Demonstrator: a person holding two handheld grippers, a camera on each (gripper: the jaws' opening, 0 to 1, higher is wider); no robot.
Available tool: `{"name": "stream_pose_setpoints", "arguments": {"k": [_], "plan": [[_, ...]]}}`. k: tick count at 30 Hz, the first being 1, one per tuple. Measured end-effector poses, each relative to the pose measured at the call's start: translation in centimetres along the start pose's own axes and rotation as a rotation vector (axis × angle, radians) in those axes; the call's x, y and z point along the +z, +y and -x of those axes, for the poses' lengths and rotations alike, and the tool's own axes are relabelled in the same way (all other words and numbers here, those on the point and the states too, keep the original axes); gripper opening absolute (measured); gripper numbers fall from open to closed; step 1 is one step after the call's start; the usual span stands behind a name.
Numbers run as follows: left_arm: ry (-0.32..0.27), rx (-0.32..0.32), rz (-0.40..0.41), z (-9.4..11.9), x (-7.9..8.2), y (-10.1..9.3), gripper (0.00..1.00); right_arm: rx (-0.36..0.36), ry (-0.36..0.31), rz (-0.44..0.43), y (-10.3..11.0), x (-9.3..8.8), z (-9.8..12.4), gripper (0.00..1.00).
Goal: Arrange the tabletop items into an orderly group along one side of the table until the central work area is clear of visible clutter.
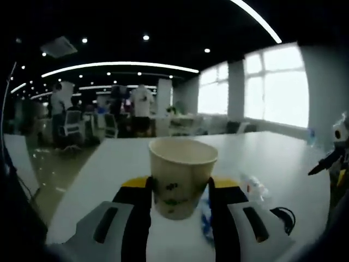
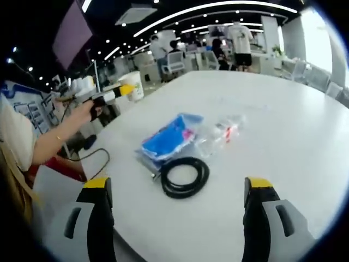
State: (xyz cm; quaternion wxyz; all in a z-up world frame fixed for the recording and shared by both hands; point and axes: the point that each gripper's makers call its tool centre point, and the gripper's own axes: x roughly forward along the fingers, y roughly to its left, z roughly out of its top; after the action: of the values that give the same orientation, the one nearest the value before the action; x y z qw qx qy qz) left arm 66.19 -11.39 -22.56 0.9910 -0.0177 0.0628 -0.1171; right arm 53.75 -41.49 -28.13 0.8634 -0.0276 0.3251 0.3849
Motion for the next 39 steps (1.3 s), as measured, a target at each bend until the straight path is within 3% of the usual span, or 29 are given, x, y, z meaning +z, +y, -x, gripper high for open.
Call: {"name": "stream_pose_setpoints", "arguments": {"k": [12, 25, 35, 39], "plan": [[0.018, 0.033, 0.022, -4.1, -3.2, 2.4, 0.39, -0.019, 0.043, -0.037, -1.4, -1.4, -1.7, 0.99], [0.024, 0.045, 0.052, -7.6, -6.3, 4.1, 0.39, 0.006, 0.1, -0.046, -1.1, -3.1, -2.6, 0.99], [0.038, 0.039, 0.06, -8.8, -8.6, 2.6, 0.39, -0.001, 0.105, -0.057, -1.4, -3.4, -2.8, 0.98], [0.036, 0.035, 0.108, -9.2, -9.3, 2.7, 0.39, 0.001, 0.109, -0.059, -1.3, -3.5, -2.8, 0.98]]}}
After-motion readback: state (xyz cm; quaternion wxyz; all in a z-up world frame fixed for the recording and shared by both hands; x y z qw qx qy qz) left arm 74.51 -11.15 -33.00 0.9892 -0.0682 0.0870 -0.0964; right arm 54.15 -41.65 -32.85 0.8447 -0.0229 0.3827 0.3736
